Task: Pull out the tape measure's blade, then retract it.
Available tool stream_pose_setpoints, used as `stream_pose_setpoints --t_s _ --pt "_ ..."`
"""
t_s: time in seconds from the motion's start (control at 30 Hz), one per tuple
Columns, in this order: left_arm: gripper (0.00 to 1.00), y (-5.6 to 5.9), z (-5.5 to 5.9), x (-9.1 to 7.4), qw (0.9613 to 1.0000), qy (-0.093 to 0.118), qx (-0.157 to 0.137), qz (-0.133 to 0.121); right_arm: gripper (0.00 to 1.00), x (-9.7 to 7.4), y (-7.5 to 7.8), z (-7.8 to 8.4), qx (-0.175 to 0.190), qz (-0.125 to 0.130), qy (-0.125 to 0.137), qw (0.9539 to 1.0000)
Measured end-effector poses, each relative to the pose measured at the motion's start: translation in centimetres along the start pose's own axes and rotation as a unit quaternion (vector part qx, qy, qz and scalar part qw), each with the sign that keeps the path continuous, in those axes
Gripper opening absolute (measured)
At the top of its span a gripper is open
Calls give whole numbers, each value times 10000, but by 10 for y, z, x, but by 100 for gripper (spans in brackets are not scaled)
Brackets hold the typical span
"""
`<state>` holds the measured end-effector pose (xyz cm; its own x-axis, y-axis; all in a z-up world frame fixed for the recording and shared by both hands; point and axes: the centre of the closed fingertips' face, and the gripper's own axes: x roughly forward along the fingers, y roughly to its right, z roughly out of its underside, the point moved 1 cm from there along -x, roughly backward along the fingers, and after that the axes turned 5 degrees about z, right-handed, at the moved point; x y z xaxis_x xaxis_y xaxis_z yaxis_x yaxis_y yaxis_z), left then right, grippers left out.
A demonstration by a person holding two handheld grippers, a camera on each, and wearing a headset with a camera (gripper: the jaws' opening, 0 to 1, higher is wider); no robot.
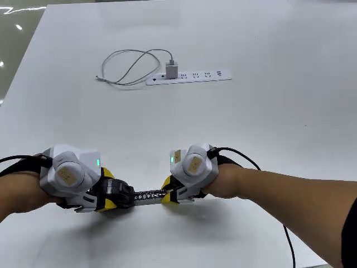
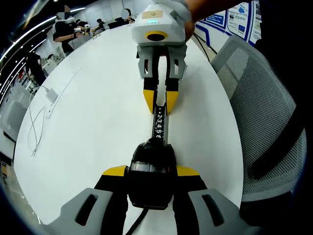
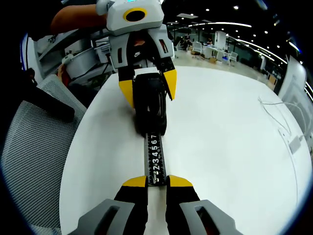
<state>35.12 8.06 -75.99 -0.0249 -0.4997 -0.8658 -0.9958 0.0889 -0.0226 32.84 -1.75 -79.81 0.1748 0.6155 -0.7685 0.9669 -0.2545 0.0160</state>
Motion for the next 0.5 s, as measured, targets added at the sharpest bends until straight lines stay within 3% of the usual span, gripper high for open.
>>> stream_pose_setpoints --t_s 0.5 --pt "30 0 0 0 10000 -19 -23 2 9 -6 1 7 4 29 -15 10000"
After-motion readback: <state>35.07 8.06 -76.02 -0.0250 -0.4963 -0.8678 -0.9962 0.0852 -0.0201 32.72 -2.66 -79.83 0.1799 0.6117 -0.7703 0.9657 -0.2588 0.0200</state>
